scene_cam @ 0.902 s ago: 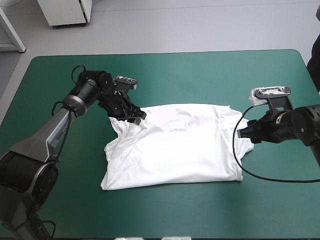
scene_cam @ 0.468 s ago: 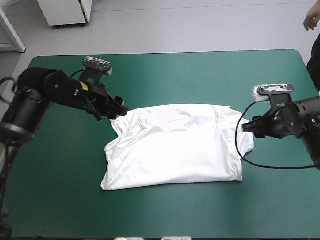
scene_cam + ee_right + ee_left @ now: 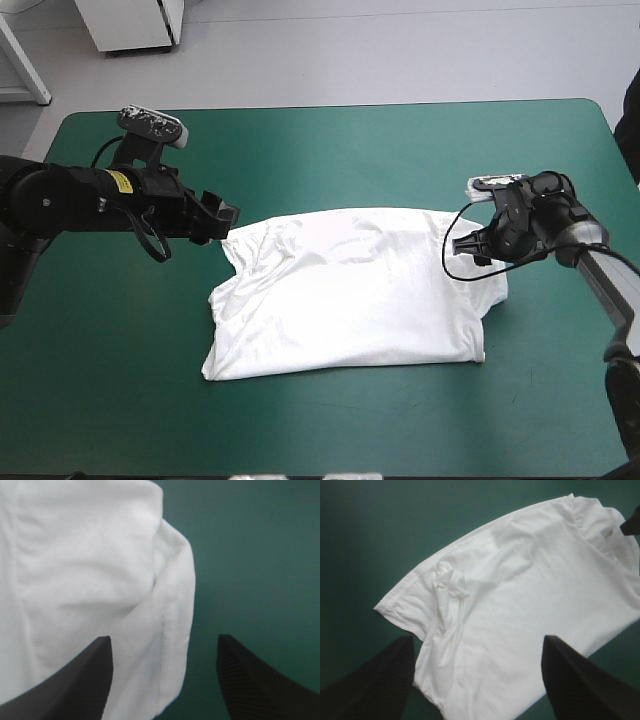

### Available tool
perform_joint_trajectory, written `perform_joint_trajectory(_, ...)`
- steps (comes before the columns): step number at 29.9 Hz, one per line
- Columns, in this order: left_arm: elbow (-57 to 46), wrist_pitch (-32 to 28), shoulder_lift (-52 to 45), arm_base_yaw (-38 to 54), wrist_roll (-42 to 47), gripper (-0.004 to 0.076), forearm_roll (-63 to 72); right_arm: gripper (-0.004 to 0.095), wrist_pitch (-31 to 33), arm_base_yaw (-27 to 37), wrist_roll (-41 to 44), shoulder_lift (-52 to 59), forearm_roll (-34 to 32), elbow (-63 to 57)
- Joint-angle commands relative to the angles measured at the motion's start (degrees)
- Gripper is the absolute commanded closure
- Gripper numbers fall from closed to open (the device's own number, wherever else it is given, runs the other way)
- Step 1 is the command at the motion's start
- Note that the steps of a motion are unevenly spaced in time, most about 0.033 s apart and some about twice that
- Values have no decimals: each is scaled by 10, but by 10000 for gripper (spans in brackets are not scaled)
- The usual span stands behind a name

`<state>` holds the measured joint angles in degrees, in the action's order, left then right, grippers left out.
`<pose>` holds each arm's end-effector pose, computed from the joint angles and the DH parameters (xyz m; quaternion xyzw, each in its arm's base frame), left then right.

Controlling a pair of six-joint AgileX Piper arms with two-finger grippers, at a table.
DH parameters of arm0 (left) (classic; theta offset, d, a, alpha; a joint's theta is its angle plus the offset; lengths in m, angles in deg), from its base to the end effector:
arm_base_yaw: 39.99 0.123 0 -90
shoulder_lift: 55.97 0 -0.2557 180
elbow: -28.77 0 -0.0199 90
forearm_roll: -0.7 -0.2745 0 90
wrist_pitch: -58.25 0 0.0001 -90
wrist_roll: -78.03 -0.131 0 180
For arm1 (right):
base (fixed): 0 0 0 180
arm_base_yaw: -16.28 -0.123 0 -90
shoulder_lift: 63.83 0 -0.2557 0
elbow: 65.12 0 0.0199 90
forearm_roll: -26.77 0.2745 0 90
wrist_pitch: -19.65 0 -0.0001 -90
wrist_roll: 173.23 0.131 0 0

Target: Fold the cloth

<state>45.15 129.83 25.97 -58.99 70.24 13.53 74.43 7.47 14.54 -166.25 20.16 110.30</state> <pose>0.2686 -0.1217 0.4146 0.2200 0.8985 -0.1465 0.3504 0.3620 0.0436 0.1877 -0.0343 0.9855 -0.0284 0.1639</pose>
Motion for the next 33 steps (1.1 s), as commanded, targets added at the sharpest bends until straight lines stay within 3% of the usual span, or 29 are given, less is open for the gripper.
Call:
perform_joint_trajectory(1,16,5,-15,-3,5,204,14,339,-19,23,-6,-17,9,34)
perform_joint_trajectory(9,16,-2,-15,-3,7,204,10,346,-20,41,-38,-73,37,46)
perform_joint_trajectory(11,16,-2,-15,-3,9,204,10,389,-20,41,-46,-84,54,46)
perform_joint_trajectory(14,16,2,-15,-3,10,209,10,558,-18,41,-65,-101,79,46)
perform_joint_trajectory(18,16,18,-15,-3,11,214,10,921,-13,41,-78,-114,96,46)
perform_joint_trajectory(28,20,23,-28,-3,12,214,10,925,38,41,-86,-49,109,88)
perform_joint_trajectory(33,20,23,-27,-3,12,215,11,925,52,39,-140,-5,225,98)
